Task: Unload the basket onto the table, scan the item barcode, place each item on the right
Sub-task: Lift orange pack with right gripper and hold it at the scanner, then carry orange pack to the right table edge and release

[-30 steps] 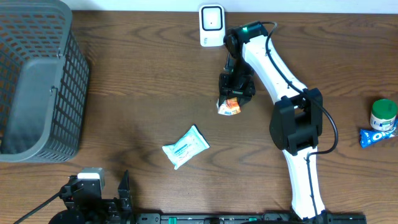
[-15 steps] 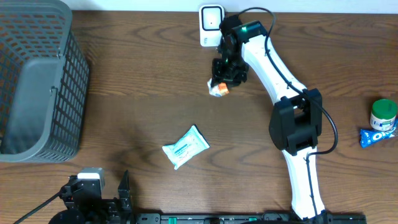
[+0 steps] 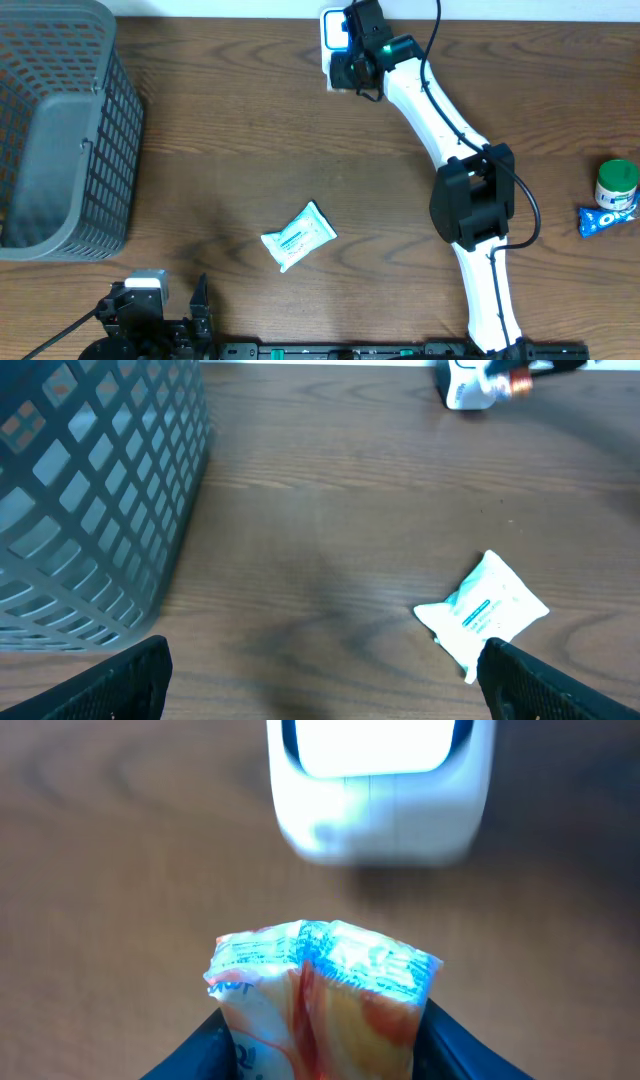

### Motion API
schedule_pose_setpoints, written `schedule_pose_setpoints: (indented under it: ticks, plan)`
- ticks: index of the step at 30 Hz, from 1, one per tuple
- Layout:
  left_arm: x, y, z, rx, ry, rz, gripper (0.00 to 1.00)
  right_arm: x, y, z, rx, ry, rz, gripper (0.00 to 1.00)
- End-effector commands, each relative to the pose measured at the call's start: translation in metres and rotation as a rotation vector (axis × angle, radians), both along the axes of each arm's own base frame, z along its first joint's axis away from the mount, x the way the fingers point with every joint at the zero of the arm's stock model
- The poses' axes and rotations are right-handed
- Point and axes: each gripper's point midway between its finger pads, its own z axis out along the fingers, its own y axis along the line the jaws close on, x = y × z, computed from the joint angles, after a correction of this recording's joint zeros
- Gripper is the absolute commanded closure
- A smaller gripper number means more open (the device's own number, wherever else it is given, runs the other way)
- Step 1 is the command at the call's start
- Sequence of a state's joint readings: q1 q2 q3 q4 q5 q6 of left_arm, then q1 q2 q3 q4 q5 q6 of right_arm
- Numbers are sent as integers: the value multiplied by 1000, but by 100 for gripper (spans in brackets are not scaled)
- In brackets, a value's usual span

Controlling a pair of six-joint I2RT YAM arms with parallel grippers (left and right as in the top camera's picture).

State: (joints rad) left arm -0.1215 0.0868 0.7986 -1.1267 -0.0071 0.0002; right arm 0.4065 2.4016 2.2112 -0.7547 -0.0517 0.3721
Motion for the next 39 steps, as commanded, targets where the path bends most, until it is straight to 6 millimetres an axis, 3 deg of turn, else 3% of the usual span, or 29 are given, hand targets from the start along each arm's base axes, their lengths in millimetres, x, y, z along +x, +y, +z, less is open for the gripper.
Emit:
schedule_pose_setpoints:
  ticks: [1,3,6,8,13,19,26,28,31,36,39]
  plan:
    - [-1,2,1,11,-7,4,2,36,-10,53,-64,-246,-112,51]
    - [-1,2,1,11,-7,4,2,57,-18,73,-87,-374,-188,44]
    - [-1,2,1,11,-7,4,2,75,-21,79,-85,-467,-244,41]
    - [-1,2,1,11,-7,4,2,86,-19,75,-88,-512,-234,40]
    - [-1,2,1,11,-7,4,2,110,-8,35,-105,-591,-198,43]
    - [-1,2,1,11,-7,4,2,113,2,9,-101,-596,-188,49]
    - [-1,2,1,11,-7,4,2,116,1,16,-148,-640,-165,49]
    - [-1,2,1,11,-7,4,2,115,3,21,-180,-648,-136,50]
    - [-1,2,1,11,-7,4,2,111,0,46,-182,-662,-140,50]
    - [-1,2,1,11,-7,4,2,94,-29,116,-216,-663,-191,51]
    - [-1,2,1,11,-7,4,2,71,-49,138,-262,-585,-184,51]
